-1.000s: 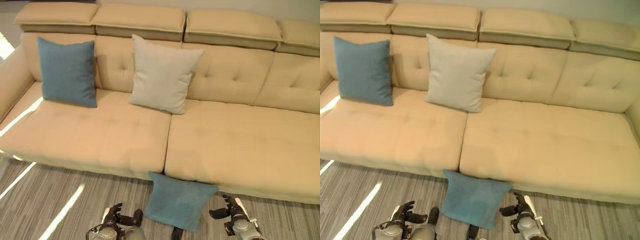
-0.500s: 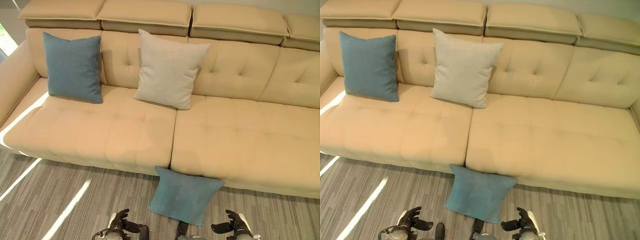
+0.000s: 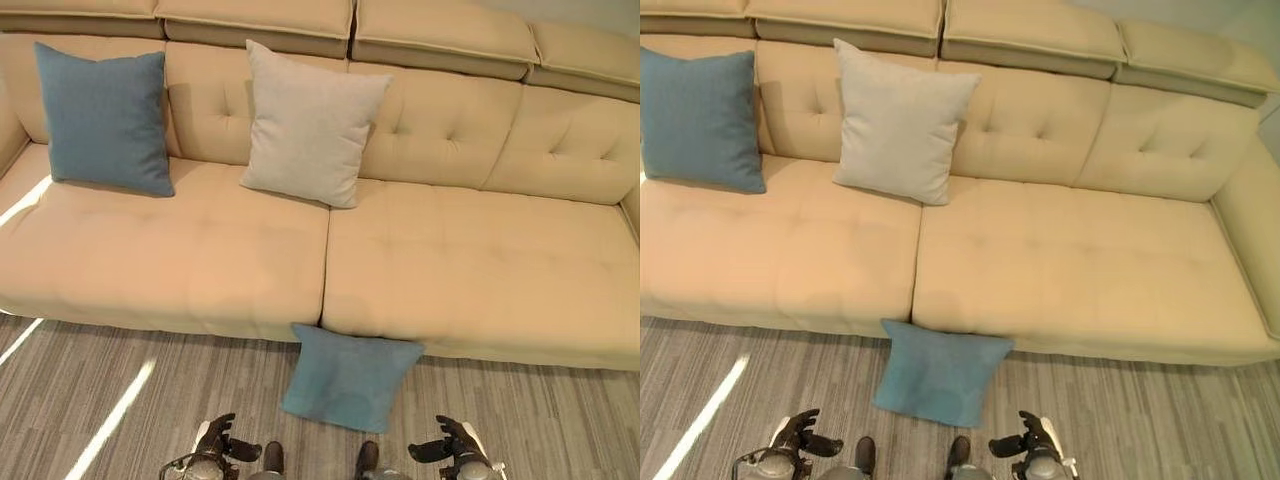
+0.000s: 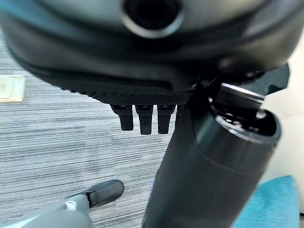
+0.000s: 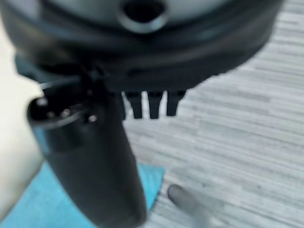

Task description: Pick up all the scattered cushions and arrange them neatly on the sofa.

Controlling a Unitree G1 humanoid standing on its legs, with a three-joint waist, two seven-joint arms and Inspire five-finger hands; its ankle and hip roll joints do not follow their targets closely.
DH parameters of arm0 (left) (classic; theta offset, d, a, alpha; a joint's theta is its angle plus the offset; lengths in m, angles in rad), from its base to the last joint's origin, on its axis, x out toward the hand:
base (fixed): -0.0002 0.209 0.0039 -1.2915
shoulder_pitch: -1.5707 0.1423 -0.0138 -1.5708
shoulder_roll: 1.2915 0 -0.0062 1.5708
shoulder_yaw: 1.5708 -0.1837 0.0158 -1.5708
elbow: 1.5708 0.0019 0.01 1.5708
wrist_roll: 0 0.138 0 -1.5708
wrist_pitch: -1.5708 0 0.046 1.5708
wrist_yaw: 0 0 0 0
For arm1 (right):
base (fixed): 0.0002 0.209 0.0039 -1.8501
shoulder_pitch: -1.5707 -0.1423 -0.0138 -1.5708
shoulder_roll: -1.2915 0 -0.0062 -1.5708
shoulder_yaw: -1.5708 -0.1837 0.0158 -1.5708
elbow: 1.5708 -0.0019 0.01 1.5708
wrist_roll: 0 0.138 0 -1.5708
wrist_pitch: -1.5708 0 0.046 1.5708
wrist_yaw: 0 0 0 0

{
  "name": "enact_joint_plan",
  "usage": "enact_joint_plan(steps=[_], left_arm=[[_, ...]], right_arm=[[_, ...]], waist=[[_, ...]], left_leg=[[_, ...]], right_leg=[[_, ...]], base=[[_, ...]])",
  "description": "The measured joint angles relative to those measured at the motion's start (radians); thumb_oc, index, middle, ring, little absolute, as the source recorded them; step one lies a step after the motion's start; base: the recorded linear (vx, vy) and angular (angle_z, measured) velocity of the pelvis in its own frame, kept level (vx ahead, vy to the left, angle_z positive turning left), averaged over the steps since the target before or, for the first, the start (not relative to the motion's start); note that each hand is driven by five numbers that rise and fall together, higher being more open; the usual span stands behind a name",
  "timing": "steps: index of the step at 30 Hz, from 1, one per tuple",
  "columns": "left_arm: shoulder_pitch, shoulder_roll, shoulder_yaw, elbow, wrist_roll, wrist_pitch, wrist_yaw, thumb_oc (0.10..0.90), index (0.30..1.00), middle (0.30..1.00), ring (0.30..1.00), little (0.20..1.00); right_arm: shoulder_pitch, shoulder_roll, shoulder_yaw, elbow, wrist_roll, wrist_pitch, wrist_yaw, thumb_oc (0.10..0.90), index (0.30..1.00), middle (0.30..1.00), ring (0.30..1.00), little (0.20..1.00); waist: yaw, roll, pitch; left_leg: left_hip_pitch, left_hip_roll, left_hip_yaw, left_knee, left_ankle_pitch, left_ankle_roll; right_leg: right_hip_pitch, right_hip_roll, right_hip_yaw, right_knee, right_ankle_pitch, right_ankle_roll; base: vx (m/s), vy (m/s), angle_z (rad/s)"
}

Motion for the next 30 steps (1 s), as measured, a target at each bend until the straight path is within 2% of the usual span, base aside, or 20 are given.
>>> enact_joint_plan(steps=[2, 6, 8, 10, 11, 12, 14, 15, 18, 20, 21, 23, 24, 26, 27, 30], left_arm=[[0.008, -0.012, 0.0, -0.042, -0.004, -0.005, 0.0, 0.8, 0.9, 0.9, 0.9, 0.9], [-0.026, -0.029, -0.012, -0.119, -0.041, -0.013, 0.0, 0.8, 0.9, 0.9, 0.9, 0.9], [-0.064, -0.033, -0.018, -0.161, -0.061, -0.027, 0.002, 0.8, 0.9, 0.9, 0.9, 0.9], [-0.105, -0.031, -0.012, -0.219, -0.106, -0.045, 0.032, 0.8, 0.9, 0.9, 0.9, 0.9], [-0.149, -0.026, -0.012, -0.242, -0.147, -0.066, 0.052, 0.8, 0.9, 0.9, 0.9, 0.9], [-0.17, -0.022, -0.01, -0.257, -0.168, -0.072, 0.062, 0.8, 0.9, 0.9, 0.9, 0.9], [-0.233, -0.008, -0.013, -0.284, -0.213, -0.092, 0.091, 0.8, 0.9, 0.9, 0.9, 0.9], [-0.282, 0.007, -0.008, -0.301, -0.236, -0.093, 0.106, 0.8, 0.9, 0.9, 0.9, 0.9], [-0.349, 0.025, -0.009, -0.302, -0.256, -0.106, 0.152, 0.8, 0.9, 0.9, 0.9, 0.9], [-0.379, 0.024, 0.001, -0.3, -0.268, -0.108, 0.173, 0.8, 0.9, 0.9, 0.9, 0.9], [-0.381, 0.02, 0.003, -0.299, -0.274, -0.108, 0.182, 0.8, 0.9, 0.9, 0.9, 0.9], [-0.4, 0.023, -0.012, -0.297, -0.277, -0.121, 0.216, 0.8, 0.9, 0.9, 0.9, 0.9], [-0.442, 0.025, -0.01, -0.296, -0.291, -0.13, 0.24, 0.8, 0.9, 0.9, 0.9, 0.9], [-0.521, 0.044, -0.01, -0.297, -0.314, -0.134, 0.257, 0.8, 0.9, 0.9, 0.9, 0.9], [-0.581, 0.057, 0.003, -0.299, -0.315, -0.135, 0.266, 0.8, 0.9, 0.9, 0.9, 0.9], [-0.681, 0.09, -0.022, -0.304, -0.314, -0.14, 0.284, 0.8, 0.9, 0.9, 0.9, 0.9]], right_arm=[[-0.009, -0.004, 0.0, -0.013, 0.0, -0.001, 0.0, 0.8, 0.9, 0.9, 0.9, 0.9], [-0.011, -0.026, -0.002, -0.042, 0.0, -0.01, -0.006, 0.8, 0.9, 0.9, 0.9, 0.9], [-0.019, -0.037, -0.005, -0.043, 0.004, -0.012, -0.016, 0.8, 0.9, 0.9, 0.9, 0.9], [-0.042, -0.054, -0.012, -0.084, 0.021, -0.021, -0.037, 0.8, 0.9, 0.9, 0.9, 0.9], [-0.075, -0.064, -0.033, -0.118, 0.043, -0.023, -0.051, 0.8, 0.9, 0.9, 0.9, 0.9], [-0.1, -0.071, -0.038, -0.132, 0.057, -0.023, -0.058, 0.8, 0.9, 0.9, 0.9, 0.9], [-0.155, -0.1, -0.05, -0.194, 0.089, -0.026, -0.084, 0.8, 0.9, 0.9, 0.9, 0.9], [-0.216, -0.113, -0.058, -0.204, 0.101, -0.032, -0.093, 0.8, 0.9, 0.9, 0.9, 0.9], [-0.32, -0.123, -0.077, -0.237, 0.119, -0.037, -0.147, 0.8, 0.9, 0.9, 0.9, 0.9], [-0.377, -0.124, -0.082, -0.242, 0.121, -0.039, -0.169, 0.8, 0.9, 0.9, 0.9, 0.9], [-0.398, -0.119, -0.076, -0.246, 0.124, -0.04, -0.18, 0.8, 0.9, 0.9, 0.9, 0.9], [-0.419, -0.13, -0.065, -0.252, 0.148, -0.048, -0.211, 0.8, 0.9, 0.9, 0.9, 0.9], [-0.467, -0.16, -0.071, -0.257, 0.162, -0.068, -0.242, 0.8, 0.9, 0.9, 0.9, 0.9], [-0.555, -0.207, -0.072, -0.254, 0.187, -0.069, -0.264, 0.8, 0.9, 0.9, 0.9, 0.9], [-0.612, -0.229, -0.089, -0.27, 0.198, -0.071, -0.275, 0.8, 0.9, 0.9, 0.9, 0.9], [-0.706, -0.266, -0.072, -0.268, 0.21, -0.091, -0.298, 0.8, 0.9, 0.9, 0.9, 0.9]], waist=[[-0.012, 0.012, -0.006], [-0.023, 0.015, -0.006], [-0.026, 0.019, -0.002], [-0.032, 0.025, 0.043], [-0.038, 0.038, 0.082], [-0.043, 0.047, 0.112], [-0.048, 0.067, 0.166], [-0.049, 0.076, 0.234], [-0.051, 0.086, 0.291], [-0.061, 0.093, 0.328], [-0.068, 0.1, 0.344], [-0.071, 0.096, 0.31], [-0.073, 0.102, 0.313], [-0.076, 0.106, 0.316], [-0.076, 0.106, 0.345], [-0.077, 0.104, 0.356]], left_leg=[[-0.011, 0.017, -0.006, 0.004, 0.011, -0.017], [-0.068, 0.028, -0.035, 0.029, 0.015, -0.023], [-0.112, 0.034, -0.054, 0.034, 0.026, -0.04], [-0.186, 0.031, -0.06, 0.077, 0.026, -0.041], [-0.251, 0.031, -0.066, 0.104, 0.026, -0.042], [-0.275, 0.031, -0.067, 0.11, 0.03, -0.046], [-0.402, 0.027, -0.065, 0.173, 0.028, -0.044], [-0.433, 0.023, -0.061, 0.176, 0.032, -0.046], [-0.565, 0.013, -0.03, 0.221, 0.041, -0.038], [-0.601, 0.002, -0.021, 0.23, 0.045, -0.029], [-0.611, 0.004, -0.021, 0.235, 0.044, -0.026], [-0.697, -0.002, -0.022, 0.281, 0.032, -0.01], [-0.768, -0.016, -0.018, 0.301, 0.024, -0.007], [-0.871, -0.024, -0.007, 0.34, 0.025, -0.001], [-0.914, -0.023, -0.004, 0.36, 0.023, 0.001], [-1.004, -0.022, -0.005, 0.402, 0.02, 0.004]], right_leg=[[-0.006, 0.017, -0.006, 0.0, 0.001, -0.007], [-0.038, 0.029, -0.021, 0.0, 0.001, -0.024], [-0.073, 0.04, -0.034, 0.002, 0.008, -0.034], [-0.132, 0.033, -0.034, 0.023, 0.014, -0.042], [-0.198, 0.028, -0.032, 0.052, 0.019, -0.046], [-0.226, 0.026, -0.031, 0.065, 0.021, -0.047], [-0.365, 0.006, -0.026, 0.146, 0.014, -0.044], [-0.406, 0.001, -0.009, 0.163, 0.016, -0.048], [-0.581, -0.026, 0.03, 0.254, 0.025, -0.057], [-0.627, -0.037, 0.048, 0.279, 0.026, -0.058], [-0.641, -0.048, 0.052, 0.288, 0.025, -0.058], [-0.748, -0.063, 0.07, 0.357, 0.01, -0.055], [-0.829, -0.076, 0.091, 0.397, -0.009, -0.054], [-0.937, -0.088, 0.109, 0.429, -0.001, -0.055], [-0.976, -0.09, 0.115, 0.436, 0.004, -0.059], [-1.066, -0.091, 0.133, 0.471, 0.003, -0.061]], base=[[-0.03, -0.094, 0.02], [-0.09, -0.066, 0.17], [-0.21, -0.057, 0.17], [-0.21, -0.028, 0.07], [-0.18, -0.012, 0.04], [-0.18, -0.01, -0.02], [-0.06, 0.01, -0.1], [-0.12, 0.054, -0.19], [-0.09, 0.045, -0.21], [-0.1, 0.072, -0.08], [-0.14, 0.081, -0.01], [-0.06, 0.037, -0.03], [0.0, 0.0, 0.0], [-0.01, -0.001, -0.02], [-0.04, -0.008, -0.06], [-0.04, -0.042, -0.02]])
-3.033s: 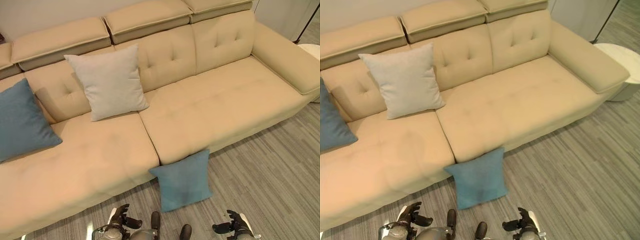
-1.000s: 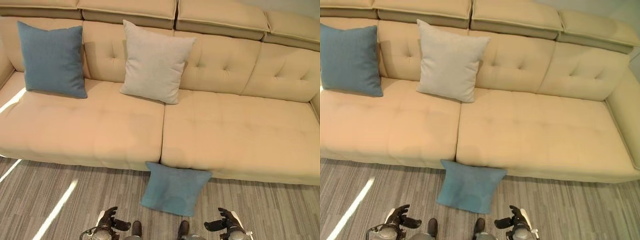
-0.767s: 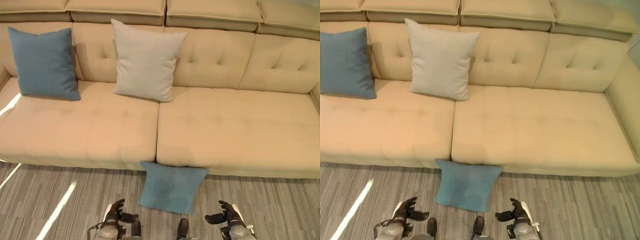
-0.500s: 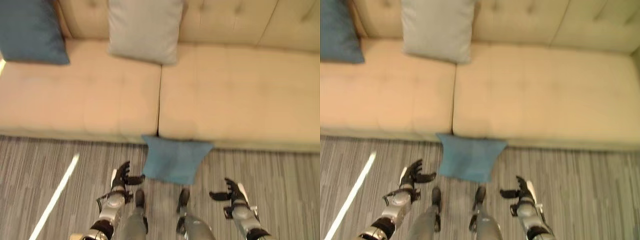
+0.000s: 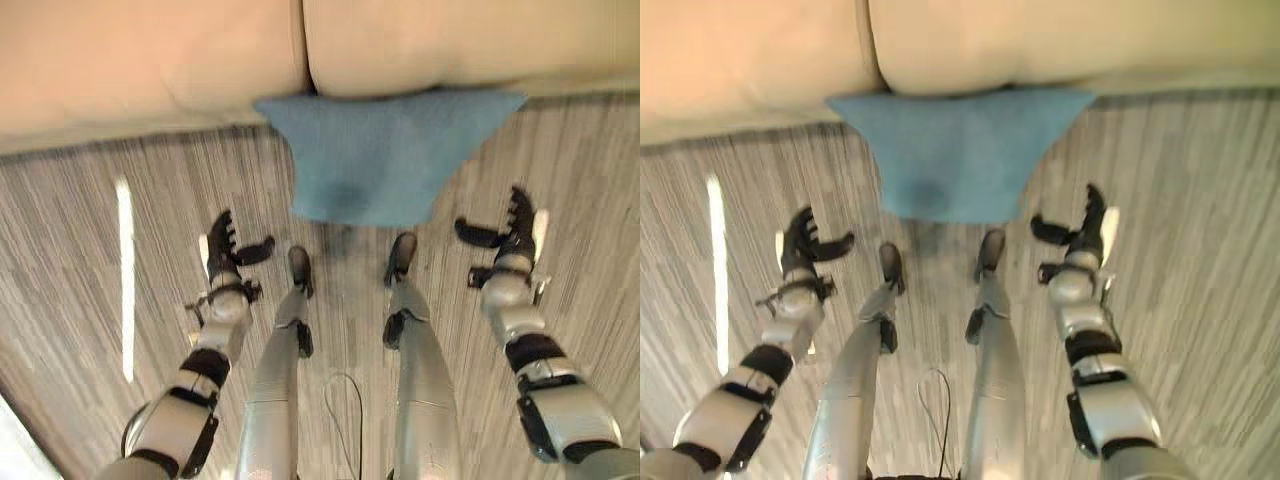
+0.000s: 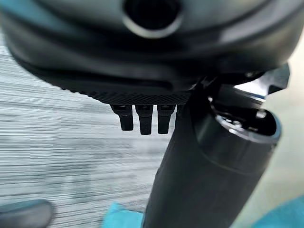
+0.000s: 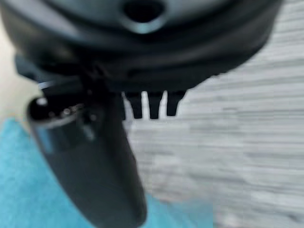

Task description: Pick up all the scattered cushions and arrange them neatly on the sofa.

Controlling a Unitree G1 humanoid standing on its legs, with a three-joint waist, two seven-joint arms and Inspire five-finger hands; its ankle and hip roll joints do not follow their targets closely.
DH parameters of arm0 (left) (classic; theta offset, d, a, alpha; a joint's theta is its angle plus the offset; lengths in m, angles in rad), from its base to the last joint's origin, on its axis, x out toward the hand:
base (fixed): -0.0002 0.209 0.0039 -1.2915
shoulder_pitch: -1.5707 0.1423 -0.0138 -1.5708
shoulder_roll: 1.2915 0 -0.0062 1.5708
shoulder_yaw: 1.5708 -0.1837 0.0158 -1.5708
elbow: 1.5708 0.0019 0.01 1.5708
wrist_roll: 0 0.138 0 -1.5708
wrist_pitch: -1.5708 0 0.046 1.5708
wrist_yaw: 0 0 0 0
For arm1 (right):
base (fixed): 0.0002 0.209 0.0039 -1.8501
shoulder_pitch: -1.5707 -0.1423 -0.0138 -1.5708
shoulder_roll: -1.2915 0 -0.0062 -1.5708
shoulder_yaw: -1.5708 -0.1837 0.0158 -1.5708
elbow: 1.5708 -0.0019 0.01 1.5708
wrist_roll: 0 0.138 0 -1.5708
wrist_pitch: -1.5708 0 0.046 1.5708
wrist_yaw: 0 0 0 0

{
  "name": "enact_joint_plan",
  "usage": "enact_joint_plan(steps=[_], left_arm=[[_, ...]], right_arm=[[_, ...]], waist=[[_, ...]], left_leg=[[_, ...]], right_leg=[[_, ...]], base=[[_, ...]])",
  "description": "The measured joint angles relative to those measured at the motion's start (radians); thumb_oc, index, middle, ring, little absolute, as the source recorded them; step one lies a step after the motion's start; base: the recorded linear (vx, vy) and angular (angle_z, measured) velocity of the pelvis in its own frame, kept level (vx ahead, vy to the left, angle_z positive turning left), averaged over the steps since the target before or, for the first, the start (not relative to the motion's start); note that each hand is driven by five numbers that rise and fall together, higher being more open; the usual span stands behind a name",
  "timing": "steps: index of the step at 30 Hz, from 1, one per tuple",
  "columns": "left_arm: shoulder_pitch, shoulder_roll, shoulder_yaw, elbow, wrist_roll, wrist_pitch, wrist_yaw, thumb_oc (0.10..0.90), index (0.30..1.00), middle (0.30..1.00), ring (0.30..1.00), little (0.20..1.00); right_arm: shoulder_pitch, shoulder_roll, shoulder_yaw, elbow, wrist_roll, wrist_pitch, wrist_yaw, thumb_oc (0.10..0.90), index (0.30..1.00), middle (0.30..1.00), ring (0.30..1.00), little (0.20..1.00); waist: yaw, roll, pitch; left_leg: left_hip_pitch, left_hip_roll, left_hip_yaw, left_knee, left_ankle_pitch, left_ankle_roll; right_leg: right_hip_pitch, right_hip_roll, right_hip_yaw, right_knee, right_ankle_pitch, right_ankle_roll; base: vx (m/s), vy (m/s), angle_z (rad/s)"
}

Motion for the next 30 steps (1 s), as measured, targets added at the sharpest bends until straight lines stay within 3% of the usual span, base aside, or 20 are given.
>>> enact_joint_plan(steps=[11, 17, 23, 25, 30], left_arm=[[-0.18, 0.078, -0.047, 0.007, 0.001, 0.002, 0.007, 0.8, 0.9, 0.9, 0.9, 0.9], [-0.317, 0.14, -0.09, 0.005, 0.001, 0.013, -0.001, 0.8, 0.9, 0.9, 0.9, 0.9], [-0.37, 0.142, -0.151, -0.04, 0.003, 0.013, -0.006, 0.8, 0.9, 0.9, 0.9, 0.9], [-0.387, 0.109, -0.149, -0.044, 0.003, 0.022, 0.003, 0.8, 0.9, 0.9, 0.9, 0.9], [-0.388, 0.04, -0.136, -0.097, -0.042, 0.043, 0.041, 0.8, 0.9, 0.9, 0.9, 0.9]], right_arm=[[-0.166, -0.074, 0.052, 0.006, 0.088, -0.02, -0.002, 0.8, 0.9, 0.9, 0.9, 0.9], [-0.298, -0.107, 0.198, 0.009, 0.168, -0.021, 0.096, 0.8, 0.9, 0.9, 0.9, 0.9], [-0.352, -0.087, 0.292, -0.012, 0.207, -0.015, 0.128, 0.8, 0.9, 0.9, 0.9, 0.9], [-0.379, -0.074, 0.316, -0.019, 0.216, 0.001, 0.119, 0.8, 0.9, 0.9, 0.9, 0.9], [-0.362, -0.036, 0.282, -0.074, 0.236, 0.007, 0.098, 0.8, 0.9, 0.9, 0.9, 0.9]], waist=[[-0.024, -0.001, 0.001], [-0.025, -0.002, 0.001], [-0.02, -0.002, 0.001], [-0.021, -0.002, 0.001], [-0.023, -0.002, 0.001]], left_leg=[[-0.239, 0.007, -0.029, 0.206, -0.06, 0.007], [-0.351, 0.008, -0.045, 0.28, -0.065, 0.005], [-0.358, 0.004, -0.05, 0.273, -0.06, 0.0], [-0.357, 0.004, -0.052, 0.269, -0.06, 0.0], [-0.343, 0.004, -0.055, 0.248, -0.051, -0.007]], right_leg=[[-0.223, -0.01, 0.009, 0.187, -0.06, -0.018], [-0.324, -0.022, 0.012, 0.254, -0.064, -0.025], [-0.329, -0.025, 0.006, 0.25, -0.064, -0.025], [-0.329, -0.023, 0.003, 0.249, -0.063, -0.025], [-0.323, -0.024, 0.002, 0.246, -0.063, -0.025]], base=[[0.03, -0.024, 0.03], [0.03, -0.02, 0.02], [0.0, -0.002, 0.01], [0.0, 0.0, 0.0], [0.0, -0.004, 0.01]])
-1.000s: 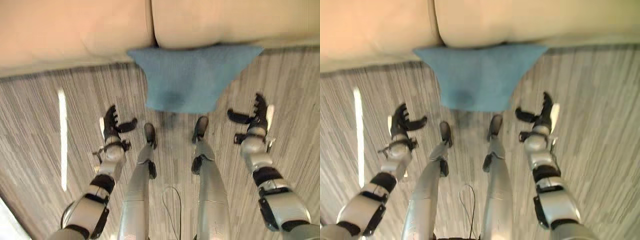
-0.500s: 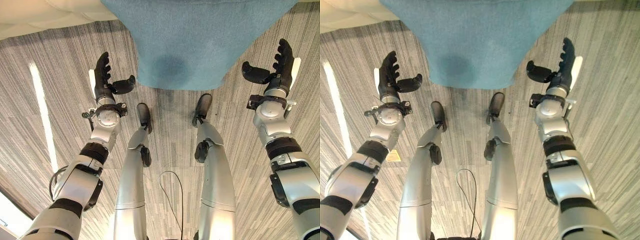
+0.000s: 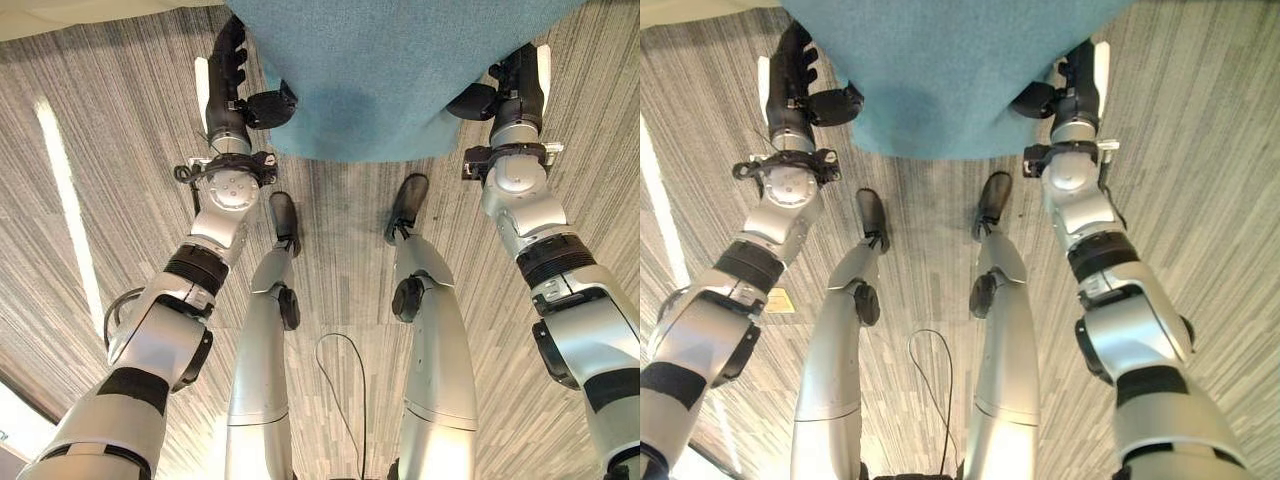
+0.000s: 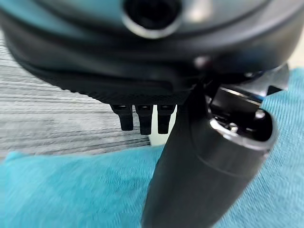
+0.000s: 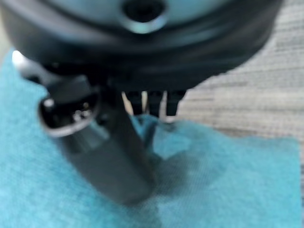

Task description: Pick up all the scattered cushions and arrange them neatly on the sofa.

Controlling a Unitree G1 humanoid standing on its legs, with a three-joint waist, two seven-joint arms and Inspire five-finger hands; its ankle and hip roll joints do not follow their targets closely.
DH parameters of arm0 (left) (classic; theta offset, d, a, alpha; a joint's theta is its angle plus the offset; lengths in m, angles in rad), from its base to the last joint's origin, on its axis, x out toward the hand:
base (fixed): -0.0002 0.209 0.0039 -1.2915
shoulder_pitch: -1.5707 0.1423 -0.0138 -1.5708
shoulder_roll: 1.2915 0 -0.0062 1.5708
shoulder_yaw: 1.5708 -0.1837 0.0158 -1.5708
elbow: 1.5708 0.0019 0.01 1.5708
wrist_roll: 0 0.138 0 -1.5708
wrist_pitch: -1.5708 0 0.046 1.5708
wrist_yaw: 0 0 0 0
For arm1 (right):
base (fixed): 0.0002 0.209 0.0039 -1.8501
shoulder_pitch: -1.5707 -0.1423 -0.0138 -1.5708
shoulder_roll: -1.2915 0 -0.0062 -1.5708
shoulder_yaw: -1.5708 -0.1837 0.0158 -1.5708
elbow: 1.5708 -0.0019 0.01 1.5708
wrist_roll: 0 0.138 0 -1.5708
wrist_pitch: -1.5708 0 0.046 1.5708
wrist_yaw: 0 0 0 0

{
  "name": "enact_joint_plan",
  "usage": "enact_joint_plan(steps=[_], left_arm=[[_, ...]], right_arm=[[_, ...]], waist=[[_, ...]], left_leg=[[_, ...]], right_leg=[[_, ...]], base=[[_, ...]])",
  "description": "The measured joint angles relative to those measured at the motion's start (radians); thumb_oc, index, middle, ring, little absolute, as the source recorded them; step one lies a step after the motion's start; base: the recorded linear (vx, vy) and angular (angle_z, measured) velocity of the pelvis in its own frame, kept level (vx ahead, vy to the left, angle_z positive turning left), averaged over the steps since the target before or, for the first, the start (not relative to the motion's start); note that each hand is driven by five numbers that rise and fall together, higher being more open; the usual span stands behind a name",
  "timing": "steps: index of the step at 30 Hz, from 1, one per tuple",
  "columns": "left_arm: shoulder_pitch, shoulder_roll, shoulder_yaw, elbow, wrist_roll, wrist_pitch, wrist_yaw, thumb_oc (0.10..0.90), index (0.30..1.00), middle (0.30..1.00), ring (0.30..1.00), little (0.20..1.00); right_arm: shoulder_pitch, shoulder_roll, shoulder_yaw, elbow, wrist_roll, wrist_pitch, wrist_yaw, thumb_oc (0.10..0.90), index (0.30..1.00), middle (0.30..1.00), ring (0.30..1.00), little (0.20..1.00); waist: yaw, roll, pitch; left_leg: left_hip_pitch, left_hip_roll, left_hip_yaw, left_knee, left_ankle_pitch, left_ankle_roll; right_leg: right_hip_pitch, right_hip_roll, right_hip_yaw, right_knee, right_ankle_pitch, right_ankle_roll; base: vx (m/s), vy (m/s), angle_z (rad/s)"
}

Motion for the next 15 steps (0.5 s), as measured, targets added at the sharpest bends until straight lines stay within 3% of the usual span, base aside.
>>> enact_joint_plan(steps=[1, 2, 3, 4, 5, 7, 9, 12, 14, 15], left_arm=[[0.011, -0.016, 0.001, -0.018, -0.011, 0.0, 0.005, 0.8, 0.9, 0.9, 0.9, 0.9], [0.023, -0.019, 0.011, -0.039, -0.031, 0.0, 0.008, 0.8, 0.9, 0.9, 0.9, 0.9], [0.05, -0.029, 0.022, -0.068, -0.051, -0.002, 0.016, 0.568, 0.552, 0.552, 0.552, 0.552], [0.068, -0.039, 0.039, -0.099, -0.082, -0.002, 0.021, 0.422, 0.333, 0.333, 0.333, 0.333], [0.082, -0.044, 0.059, -0.118, -0.099, -0.002, 0.022, 0.4, 0.3, 0.3, 0.3, 0.3], [0.135, -0.079, 0.088, -0.142, -0.14, -0.017, 0.024, 0.4, 0.3, 0.3, 0.3, 0.3], [0.179, -0.087, 0.099, -0.145, -0.154, -0.046, 0.026, 0.4, 0.3, 0.3, 0.3, 0.3], [0.198, -0.053, 0.173, -0.186, -0.158, -0.043, 0.028, 0.4, 0.3, 0.3, 0.3, 0.3], [0.247, -0.045, 0.185, -0.193, -0.158, -0.038, 0.026, 0.4, 0.3, 0.3, 0.3, 0.3], [0.367, -0.066, 0.173, -0.229, -0.153, -0.052, 0.023, 0.4, 0.3, 0.3, 0.3, 0.3]], right_arm=[[0.003, 0.011, 0.002, -0.007, 0.006, 0.0, -0.007, 0.613, 0.62, 0.62, 0.62, 0.62], [0.006, 0.02, 0.003, -0.009, 0.01, 0.0, -0.011, 0.527, 0.491, 0.491, 0.491, 0.491], [0.015, 0.026, 0.003, -0.012, 0.013, 0.0, -0.019, 0.4, 0.3, 0.3, 0.3, 0.3], [0.026, 0.025, 0.0, -0.024, 0.013, 0.002, -0.019, 0.4, 0.3, 0.3, 0.3, 0.3], [0.044, 0.022, -0.006, -0.045, 0.013, 0.002, -0.021, 0.4, 0.3, 0.3, 0.3, 0.3], [0.115, 0.04, -0.027, -0.085, 0.01, 0.002, -0.024, 0.4, 0.3, 0.3, 0.3, 0.3], [0.163, 0.047, -0.034, -0.093, -0.005, -0.002, -0.026, 0.4, 0.3, 0.3, 0.3, 0.3], [0.206, 0.048, -0.101, -0.173, -0.057, 0.0, -0.024, 0.4, 0.3, 0.3, 0.3, 0.3], [0.268, 0.062, -0.11, -0.216, -0.077, 0.003, -0.022, 0.4, 0.3, 0.3, 0.3, 0.3], [0.408, 0.083, -0.11, -0.295, -0.109, -0.012, -0.019, 0.4, 0.3, 0.3, 0.3, 0.3]], waist=[[-0.002, 0.0, 0.0], [-0.004, 0.0, 0.0], [-0.004, 0.0, 0.0], [-0.006, 0.0, 0.0], [-0.007, 0.0, 0.0], [-0.009, -0.002, -0.009], [-0.012, -0.004, -0.064], [-0.025, -0.031, -0.007], [-0.025, -0.035, 0.012], [-0.024, -0.031, -0.068]], left_leg=[[0.007, -0.001, 0.0, -0.007, 0.003, -0.001], [0.012, -0.001, -0.001, -0.011, 0.006, -0.002], [0.024, -0.001, -0.003, -0.02, 0.012, -0.006], [0.033, -0.001, -0.004, -0.031, 0.018, -0.009], [0.045, -0.002, -0.004, -0.044, 0.025, -0.01], [0.098, -0.003, -0.008, -0.081, 0.041, -0.016], [0.079, -0.001, -0.017, -0.083, 0.041, -0.016], [0.169, 0.009, -0.016, -0.123, 0.061, -0.03], [0.258, 0.011, -0.019, -0.157, 0.065, -0.036], [0.298, 0.011, -0.025, -0.198, 0.07, -0.042]], right_leg=[[0.005, 0.0, 0.0, -0.001, 0.0, 0.0], [0.01, 0.0, 0.0, -0.001, 0.0, 0.0], [0.017, 0.001, -0.001, -0.001, -0.001, -0.001], [0.022, 0.0, -0.001, -0.004, -0.001, -0.001], [0.033, 0.001, -0.002, -0.01, 0.0, -0.003], [0.081, 0.005, -0.007, -0.032, 0.005, -0.009], [0.064, 0.008, -0.01, -0.033, 0.005, -0.009], [0.147, 0.019, -0.018, -0.068, 0.019, -0.019], [0.236, 0.021, -0.034, -0.093, 0.018, -0.02], [0.272, 0.028, -0.036, -0.117, 0.013, -0.012]], base=[[-0.02, -0.031, 0.05], [-0.02, -0.033, 0.05], [-0.03, -0.042, 0.05], [-0.03, -0.04, 0.07], [-0.02, -0.016, 0.05], [-0.01, -0.007, 0.02], [-0.02, -0.009, 0.01], [-0.02, -0.062, -0.04], [0.0, -0.035, -0.01], [0.03, -0.088, 0.03]])
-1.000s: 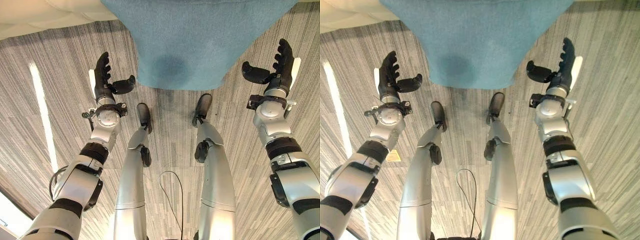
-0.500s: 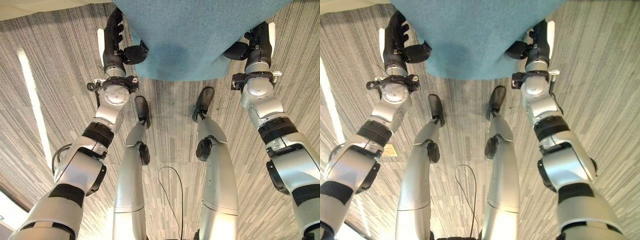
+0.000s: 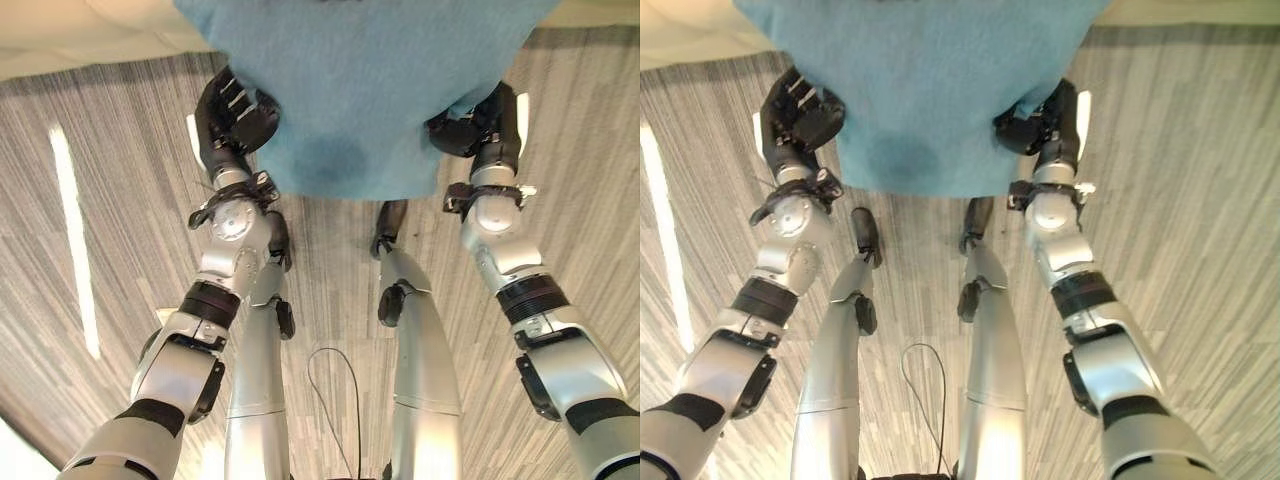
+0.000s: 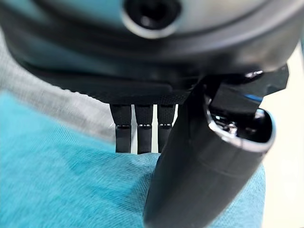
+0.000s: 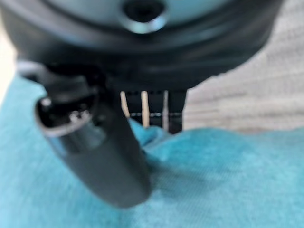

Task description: Pick up all the scattered cushions and arrange them neatly on the sofa.

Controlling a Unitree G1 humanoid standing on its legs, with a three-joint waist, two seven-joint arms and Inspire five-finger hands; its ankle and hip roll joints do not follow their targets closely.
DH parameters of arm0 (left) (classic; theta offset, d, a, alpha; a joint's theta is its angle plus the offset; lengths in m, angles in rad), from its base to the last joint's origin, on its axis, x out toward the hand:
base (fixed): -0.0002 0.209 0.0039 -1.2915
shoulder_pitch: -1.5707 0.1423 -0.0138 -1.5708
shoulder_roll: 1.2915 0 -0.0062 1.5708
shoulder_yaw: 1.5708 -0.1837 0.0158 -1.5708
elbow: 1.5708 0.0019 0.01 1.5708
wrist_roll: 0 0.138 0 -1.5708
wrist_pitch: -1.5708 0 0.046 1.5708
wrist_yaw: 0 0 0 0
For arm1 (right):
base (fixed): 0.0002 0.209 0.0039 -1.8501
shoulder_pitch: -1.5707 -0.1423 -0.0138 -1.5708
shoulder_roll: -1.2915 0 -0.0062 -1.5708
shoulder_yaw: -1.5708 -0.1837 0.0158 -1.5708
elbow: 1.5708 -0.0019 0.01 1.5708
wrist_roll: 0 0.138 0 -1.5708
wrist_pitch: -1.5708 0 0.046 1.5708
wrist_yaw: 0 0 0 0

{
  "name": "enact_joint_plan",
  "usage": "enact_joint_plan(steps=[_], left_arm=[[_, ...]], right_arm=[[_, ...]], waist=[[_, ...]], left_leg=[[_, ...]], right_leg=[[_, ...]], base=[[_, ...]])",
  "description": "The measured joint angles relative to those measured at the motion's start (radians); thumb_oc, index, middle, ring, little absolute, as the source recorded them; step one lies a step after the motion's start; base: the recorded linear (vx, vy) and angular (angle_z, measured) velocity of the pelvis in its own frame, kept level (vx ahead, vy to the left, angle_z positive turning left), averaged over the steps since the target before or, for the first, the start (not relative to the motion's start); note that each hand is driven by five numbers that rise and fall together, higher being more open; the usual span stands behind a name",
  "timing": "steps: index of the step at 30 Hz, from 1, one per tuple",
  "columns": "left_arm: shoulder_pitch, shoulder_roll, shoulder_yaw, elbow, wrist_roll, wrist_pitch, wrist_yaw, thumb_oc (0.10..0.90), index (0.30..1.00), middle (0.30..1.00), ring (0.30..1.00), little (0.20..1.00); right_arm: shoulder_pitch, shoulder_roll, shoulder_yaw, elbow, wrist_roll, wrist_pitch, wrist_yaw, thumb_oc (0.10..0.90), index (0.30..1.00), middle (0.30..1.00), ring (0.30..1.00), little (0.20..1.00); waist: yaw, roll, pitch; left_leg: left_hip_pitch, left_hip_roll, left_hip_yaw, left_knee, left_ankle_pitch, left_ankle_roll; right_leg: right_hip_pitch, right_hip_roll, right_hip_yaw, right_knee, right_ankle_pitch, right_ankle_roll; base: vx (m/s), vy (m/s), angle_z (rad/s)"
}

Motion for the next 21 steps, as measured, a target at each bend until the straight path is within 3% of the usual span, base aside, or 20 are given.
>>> enact_joint_plan(steps=[1, 4, 6, 8, 9, 13, 16, 19, 21], left_arm=[[0.055, -0.003, -0.001, -0.042, 0.0, -0.009, -0.003, 0.4, 0.3, 0.3, 0.3, 0.3], [0.148, -0.008, 0.012, -0.16, 0.001, -0.016, -0.029, 0.4, 0.3, 0.3, 0.3, 0.3], [0.267, -0.062, 0.004, -0.203, 0.003, -0.054, -0.073, 0.4, 0.3, 0.3, 0.3, 0.3], [0.34, -0.074, 0.005, -0.255, -0.002, -0.069, -0.094, 0.4, 0.3, 0.3, 0.3, 0.3], [0.409, -0.079, 0.003, -0.266, -0.003, -0.067, -0.121, 0.4, 0.3, 0.3, 0.3, 0.3], [0.575, -0.058, -0.052, -0.284, -0.003, -0.046, -0.182, 0.4, 0.3, 0.3, 0.3, 0.3], [0.61, -0.045, -0.065, -0.29, -0.003, -0.019, -0.206, 0.4, 0.3, 0.3, 0.3, 0.3], [0.689, -0.048, -0.089, -0.297, -0.003, 0.001, -0.234, 0.4, 0.3, 0.3, 0.3, 0.3], [0.718, -0.05, -0.089, -0.313, -0.003, 0.001, -0.242, 0.4, 0.3, 0.3, 0.3, 0.3]], right_arm=[[0.063, 0.005, -0.01, -0.049, -0.013, -0.015, 0.004, 0.4, 0.3, 0.3, 0.3, 0.3], [0.177, 0.032, -0.075, -0.143, -0.043, -0.024, 0.02, 0.4, 0.3, 0.3, 0.3, 0.3], [0.321, 0.062, -0.1, -0.197, -0.056, -0.034, 0.021, 0.4, 0.3, 0.3, 0.3, 0.3], [0.401, 0.076, -0.123, -0.249, -0.09, -0.039, 0.025, 0.4, 0.3, 0.3, 0.3, 0.3], [0.479, 0.103, -0.138, -0.269, -0.114, -0.04, 0.025, 0.4, 0.3, 0.3, 0.3, 0.3], [0.673, 0.106, -0.162, -0.337, -0.15, -0.039, 0.062, 0.4, 0.3, 0.3, 0.3, 0.3], [0.716, 0.102, -0.199, -0.346, -0.163, -0.036, 0.073, 0.4, 0.3, 0.3, 0.3, 0.3], [0.791, 0.106, -0.213, -0.355, -0.189, -0.03, 0.085, 0.4, 0.3, 0.3, 0.3, 0.3], [0.809, 0.104, -0.218, -0.367, -0.198, -0.03, 0.096, 0.4, 0.3, 0.3, 0.3, 0.3]], waist=[[0.001, -0.003, -0.048], [0.008, -0.002, -0.031], [0.031, 0.001, -0.061], [0.03, 0.005, -0.064], [0.028, 0.005, -0.064], [0.026, 0.016, -0.078], [0.023, 0.02, -0.095], [0.016, 0.021, -0.099], [0.009, 0.029, -0.122]], left_leg=[[0.001, 0.0, -0.002, -0.008, -0.001, 0.0], [0.115, 0.001, -0.013, -0.045, 0.004, -0.006], [0.261, -0.002, -0.022, -0.124, 0.016, -0.015], [0.336, 0.006, -0.027, -0.174, 0.027, -0.019], [0.434, 0.006, -0.032, -0.228, 0.041, -0.022], [0.652, 0.027, -0.048, -0.323, 0.043, -0.026], [0.71, 0.043, -0.046, -0.347, 0.046, -0.03], [0.865, 0.053, -0.043, -0.386, 0.044, -0.03], [0.899, 0.068, -0.034, -0.401, 0.03, -0.043]], right_leg=[[0.0, 0.0, -0.001, -0.002, -0.01, 0.006], [0.112, 0.0, -0.024, -0.017, -0.015, 0.001], [0.252, 0.019, -0.036, -0.076, -0.016, 0.003], [0.326, 0.023, -0.051, -0.105, -0.021, 0.01], [0.42, 0.032, -0.068, -0.139, -0.022, 0.012], [0.653, 0.061, -0.105, -0.237, -0.037, 0.026], [0.722, 0.074, -0.12, -0.28, -0.022, 0.025], [0.908, 0.099, -0.135, -0.372, -0.025, 0.033], [0.945, 0.116, -0.135, -0.397, -0.028, 0.039]], base=[[0.04, -0.107, 0.04], [-0.02, -0.066, 0.07], [-0.04, -0.145, 0.03], [0.05, -0.139, 0.07], [0.08, -0.133, 0.12], [0.11, -0.133, 0.08], [0.13, -0.133, 0.05], [0.09, -0.096, 0.08], [0.07, -0.085, -0.06]])
